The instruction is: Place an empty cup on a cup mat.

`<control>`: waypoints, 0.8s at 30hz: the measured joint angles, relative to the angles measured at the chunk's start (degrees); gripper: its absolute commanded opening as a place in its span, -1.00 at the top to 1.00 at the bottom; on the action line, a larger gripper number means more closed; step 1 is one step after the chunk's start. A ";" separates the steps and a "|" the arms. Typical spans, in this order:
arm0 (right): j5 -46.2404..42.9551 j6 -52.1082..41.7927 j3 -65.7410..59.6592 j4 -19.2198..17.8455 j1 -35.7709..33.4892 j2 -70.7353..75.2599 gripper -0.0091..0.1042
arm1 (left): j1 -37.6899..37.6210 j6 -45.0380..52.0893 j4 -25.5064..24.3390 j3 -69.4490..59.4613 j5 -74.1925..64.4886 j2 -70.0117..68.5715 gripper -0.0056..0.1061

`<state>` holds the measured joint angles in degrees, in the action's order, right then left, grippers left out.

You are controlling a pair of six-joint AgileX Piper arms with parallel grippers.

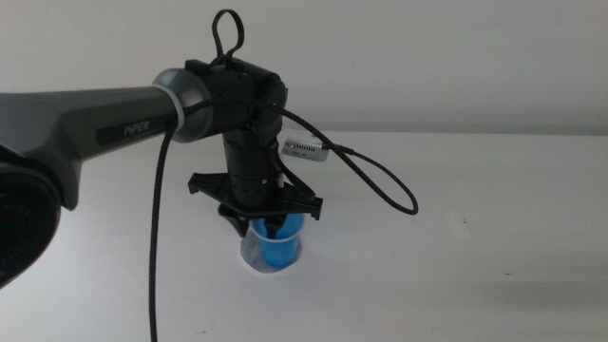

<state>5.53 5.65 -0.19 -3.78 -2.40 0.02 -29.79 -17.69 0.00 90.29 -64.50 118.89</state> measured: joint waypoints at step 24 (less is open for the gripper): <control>0.00 0.00 0.00 0.00 0.00 0.00 0.87 | 0.00 8.94 -9.47 2.79 -4.94 -33.23 -0.78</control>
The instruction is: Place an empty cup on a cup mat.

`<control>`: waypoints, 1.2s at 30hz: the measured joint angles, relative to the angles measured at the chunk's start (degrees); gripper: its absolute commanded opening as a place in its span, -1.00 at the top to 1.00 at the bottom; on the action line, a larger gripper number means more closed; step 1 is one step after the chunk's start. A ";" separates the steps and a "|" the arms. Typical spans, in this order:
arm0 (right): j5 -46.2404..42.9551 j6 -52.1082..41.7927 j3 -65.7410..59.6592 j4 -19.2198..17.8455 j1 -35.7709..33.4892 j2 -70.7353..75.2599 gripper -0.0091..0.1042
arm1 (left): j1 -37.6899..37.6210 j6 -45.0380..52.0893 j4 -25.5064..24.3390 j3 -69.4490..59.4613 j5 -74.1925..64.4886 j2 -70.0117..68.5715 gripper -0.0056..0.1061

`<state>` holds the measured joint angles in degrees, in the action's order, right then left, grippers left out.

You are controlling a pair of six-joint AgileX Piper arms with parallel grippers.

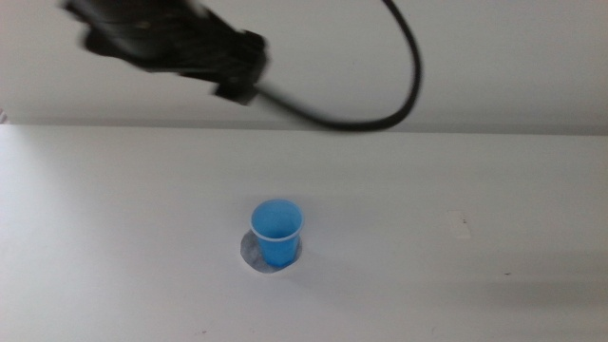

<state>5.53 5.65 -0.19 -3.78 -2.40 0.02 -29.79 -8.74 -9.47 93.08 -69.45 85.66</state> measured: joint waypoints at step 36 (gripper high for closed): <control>0.00 0.00 0.00 0.00 0.00 0.00 0.87 | 36.54 -1.71 4.03 -92.76 64.38 -84.72 -0.78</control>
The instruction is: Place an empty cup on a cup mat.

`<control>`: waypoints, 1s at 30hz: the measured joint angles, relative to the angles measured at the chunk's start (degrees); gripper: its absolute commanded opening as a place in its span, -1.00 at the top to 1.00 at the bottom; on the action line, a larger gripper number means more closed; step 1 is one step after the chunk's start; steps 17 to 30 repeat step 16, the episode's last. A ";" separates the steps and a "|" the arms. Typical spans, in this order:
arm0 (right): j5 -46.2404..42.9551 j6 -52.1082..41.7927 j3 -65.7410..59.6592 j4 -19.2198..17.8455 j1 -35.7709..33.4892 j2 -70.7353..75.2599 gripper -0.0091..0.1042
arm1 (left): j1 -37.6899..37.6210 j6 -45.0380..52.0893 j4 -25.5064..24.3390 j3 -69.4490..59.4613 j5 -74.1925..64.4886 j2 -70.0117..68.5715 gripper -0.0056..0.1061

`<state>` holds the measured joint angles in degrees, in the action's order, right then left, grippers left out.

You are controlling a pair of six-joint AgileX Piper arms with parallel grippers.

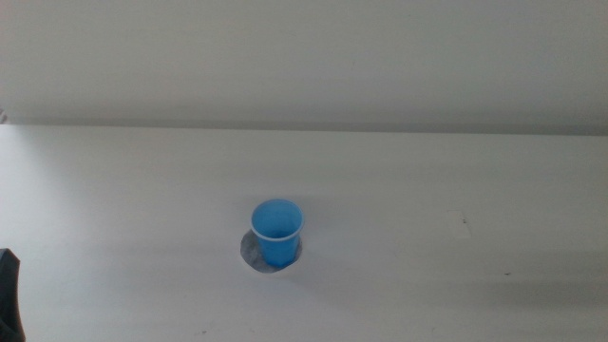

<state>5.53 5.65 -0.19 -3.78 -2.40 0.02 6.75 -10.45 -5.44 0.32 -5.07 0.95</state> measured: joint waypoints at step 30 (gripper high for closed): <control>0.00 0.00 0.00 0.00 0.00 0.00 0.87 | 0.00 3.37 0.56 -0.12 -0.45 -0.64 -0.78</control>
